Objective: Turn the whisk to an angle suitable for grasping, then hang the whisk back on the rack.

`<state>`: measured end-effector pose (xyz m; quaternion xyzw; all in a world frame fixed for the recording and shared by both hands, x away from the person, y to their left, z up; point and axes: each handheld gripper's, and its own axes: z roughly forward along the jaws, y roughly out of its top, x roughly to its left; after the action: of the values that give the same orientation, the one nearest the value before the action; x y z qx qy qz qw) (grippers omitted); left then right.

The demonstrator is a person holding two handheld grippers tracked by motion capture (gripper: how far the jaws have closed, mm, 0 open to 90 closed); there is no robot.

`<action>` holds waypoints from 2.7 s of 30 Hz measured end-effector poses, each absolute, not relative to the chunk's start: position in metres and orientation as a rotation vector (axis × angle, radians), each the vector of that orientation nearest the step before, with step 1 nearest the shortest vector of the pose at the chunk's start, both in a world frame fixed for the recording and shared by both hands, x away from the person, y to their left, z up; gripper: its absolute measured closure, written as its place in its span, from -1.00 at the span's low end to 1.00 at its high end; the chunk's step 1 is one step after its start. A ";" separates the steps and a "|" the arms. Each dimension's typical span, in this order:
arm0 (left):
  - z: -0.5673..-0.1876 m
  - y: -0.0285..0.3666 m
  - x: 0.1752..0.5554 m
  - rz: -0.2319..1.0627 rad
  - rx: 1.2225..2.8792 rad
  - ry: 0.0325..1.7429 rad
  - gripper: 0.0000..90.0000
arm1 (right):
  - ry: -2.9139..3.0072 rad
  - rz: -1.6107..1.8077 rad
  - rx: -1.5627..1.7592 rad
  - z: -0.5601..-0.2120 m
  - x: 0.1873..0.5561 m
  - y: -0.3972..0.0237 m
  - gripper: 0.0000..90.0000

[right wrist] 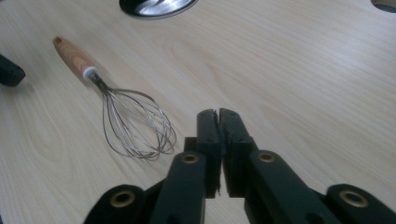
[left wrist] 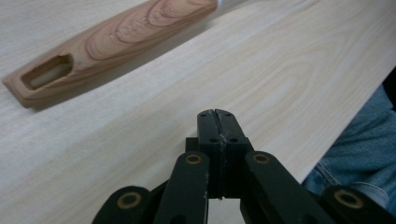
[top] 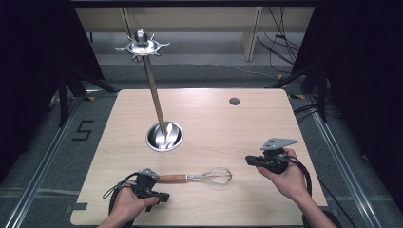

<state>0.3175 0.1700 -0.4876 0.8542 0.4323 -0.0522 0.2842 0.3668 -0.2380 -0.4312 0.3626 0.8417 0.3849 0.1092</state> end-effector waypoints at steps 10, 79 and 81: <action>-0.491 0.168 0.341 -0.123 2.284 1.210 0.98 | 2.706 0.858 0.924 -0.442 0.412 -0.173 0.99; -0.482 0.136 0.404 0.053 2.052 1.497 -0.34 | 2.700 0.905 1.119 -0.451 0.362 -0.214 0.50; -0.485 0.130 0.405 0.077 2.083 1.496 -0.37 | 2.712 0.897 1.108 -0.452 0.363 -0.216 0.50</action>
<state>0.4050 0.1303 -0.4850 0.7785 0.5589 0.0286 0.2841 0.3628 -0.2158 -0.4517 0.3614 0.8844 0.2927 0.0388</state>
